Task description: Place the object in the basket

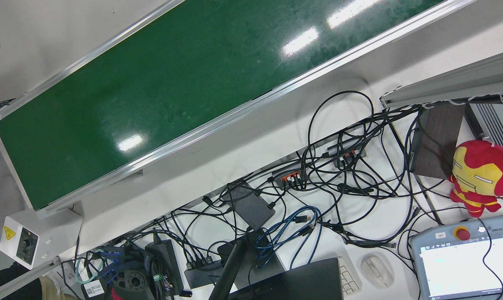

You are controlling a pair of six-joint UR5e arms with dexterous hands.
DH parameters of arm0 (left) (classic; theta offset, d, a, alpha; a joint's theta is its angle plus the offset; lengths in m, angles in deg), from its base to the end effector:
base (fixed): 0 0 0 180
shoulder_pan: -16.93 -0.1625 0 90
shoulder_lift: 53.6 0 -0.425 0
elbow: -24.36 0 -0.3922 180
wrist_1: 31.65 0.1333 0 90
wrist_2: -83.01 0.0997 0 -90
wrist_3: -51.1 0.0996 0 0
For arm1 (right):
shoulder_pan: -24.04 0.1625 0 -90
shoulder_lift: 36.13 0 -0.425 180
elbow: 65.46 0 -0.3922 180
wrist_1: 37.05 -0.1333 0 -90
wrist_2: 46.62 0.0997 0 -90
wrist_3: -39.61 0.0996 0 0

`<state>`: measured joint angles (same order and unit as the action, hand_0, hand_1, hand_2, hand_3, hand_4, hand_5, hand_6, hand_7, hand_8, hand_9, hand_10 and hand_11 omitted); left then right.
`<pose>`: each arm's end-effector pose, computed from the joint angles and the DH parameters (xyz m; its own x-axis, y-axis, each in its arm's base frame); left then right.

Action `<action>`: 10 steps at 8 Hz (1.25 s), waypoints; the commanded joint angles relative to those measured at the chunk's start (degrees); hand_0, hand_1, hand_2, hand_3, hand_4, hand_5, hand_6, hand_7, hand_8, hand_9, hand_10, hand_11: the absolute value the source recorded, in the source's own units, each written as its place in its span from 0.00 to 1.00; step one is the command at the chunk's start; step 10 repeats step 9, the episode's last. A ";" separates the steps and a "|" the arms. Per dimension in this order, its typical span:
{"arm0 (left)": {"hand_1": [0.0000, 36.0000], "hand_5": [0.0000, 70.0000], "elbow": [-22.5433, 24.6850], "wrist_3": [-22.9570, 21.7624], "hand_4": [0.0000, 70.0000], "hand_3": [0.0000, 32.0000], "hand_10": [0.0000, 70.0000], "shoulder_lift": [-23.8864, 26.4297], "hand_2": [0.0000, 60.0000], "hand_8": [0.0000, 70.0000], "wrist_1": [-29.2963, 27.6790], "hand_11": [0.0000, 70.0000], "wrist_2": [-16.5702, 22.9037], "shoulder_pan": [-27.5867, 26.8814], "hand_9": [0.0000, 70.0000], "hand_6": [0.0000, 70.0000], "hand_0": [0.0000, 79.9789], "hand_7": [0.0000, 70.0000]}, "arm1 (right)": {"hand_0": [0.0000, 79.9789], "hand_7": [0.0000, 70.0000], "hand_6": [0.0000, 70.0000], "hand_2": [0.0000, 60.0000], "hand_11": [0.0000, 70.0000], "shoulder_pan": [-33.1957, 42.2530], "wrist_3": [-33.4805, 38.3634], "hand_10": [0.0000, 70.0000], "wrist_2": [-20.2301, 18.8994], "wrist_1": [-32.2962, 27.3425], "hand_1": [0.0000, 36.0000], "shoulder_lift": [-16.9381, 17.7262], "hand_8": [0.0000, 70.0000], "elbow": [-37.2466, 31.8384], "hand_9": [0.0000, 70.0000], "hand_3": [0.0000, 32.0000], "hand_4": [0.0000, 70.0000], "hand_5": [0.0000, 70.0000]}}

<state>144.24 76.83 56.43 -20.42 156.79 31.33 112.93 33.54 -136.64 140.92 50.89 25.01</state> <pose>0.4782 -0.2891 0.2798 -0.6682 -0.7215 -0.1816 -0.3500 0.5202 -0.7790 0.1231 -0.5247 0.6531 -0.9944 0.0095 0.1053 -0.1039 0.0970 -0.9898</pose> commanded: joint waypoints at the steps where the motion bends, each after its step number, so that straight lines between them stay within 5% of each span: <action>1: 0.43 0.66 5.63 0.19 0.09 0.00 0.39 -6.76 0.00 0.24 -0.51 0.60 0.22 -1.03 0.32 0.09 0.79 0.15 | 0.00 0.00 0.00 0.00 0.00 -0.03 0.00 0.00 0.02 -0.08 0.00 0.00 0.00 -0.02 0.00 0.00 0.00 0.00; 4: 0.47 0.44 5.63 2.46 0.09 0.00 0.18 -3.43 0.00 0.14 -0.42 0.29 -0.13 -3.68 0.17 0.04 0.78 0.05 | 0.00 0.00 0.00 0.00 0.00 0.06 0.00 0.00 0.02 0.01 0.00 0.00 0.00 -0.02 0.00 0.00 0.00 0.00; 6: 0.54 0.40 5.54 3.36 0.07 0.00 0.15 -1.22 0.00 0.11 1.68 0.26 -0.13 -3.59 0.13 0.04 0.81 0.04 | 0.00 0.00 0.00 0.00 0.00 -0.03 0.00 0.00 0.02 0.01 0.00 0.00 0.00 -0.02 0.00 0.00 0.00 0.00; 10: 0.52 0.31 5.54 3.36 0.01 0.01 0.13 -1.13 0.00 0.08 1.69 0.22 -0.30 -3.59 0.09 0.03 0.80 0.02 | 0.00 0.00 0.00 0.00 0.00 -0.03 0.00 0.00 0.02 0.01 0.00 0.00 0.00 -0.02 0.00 0.00 0.00 0.00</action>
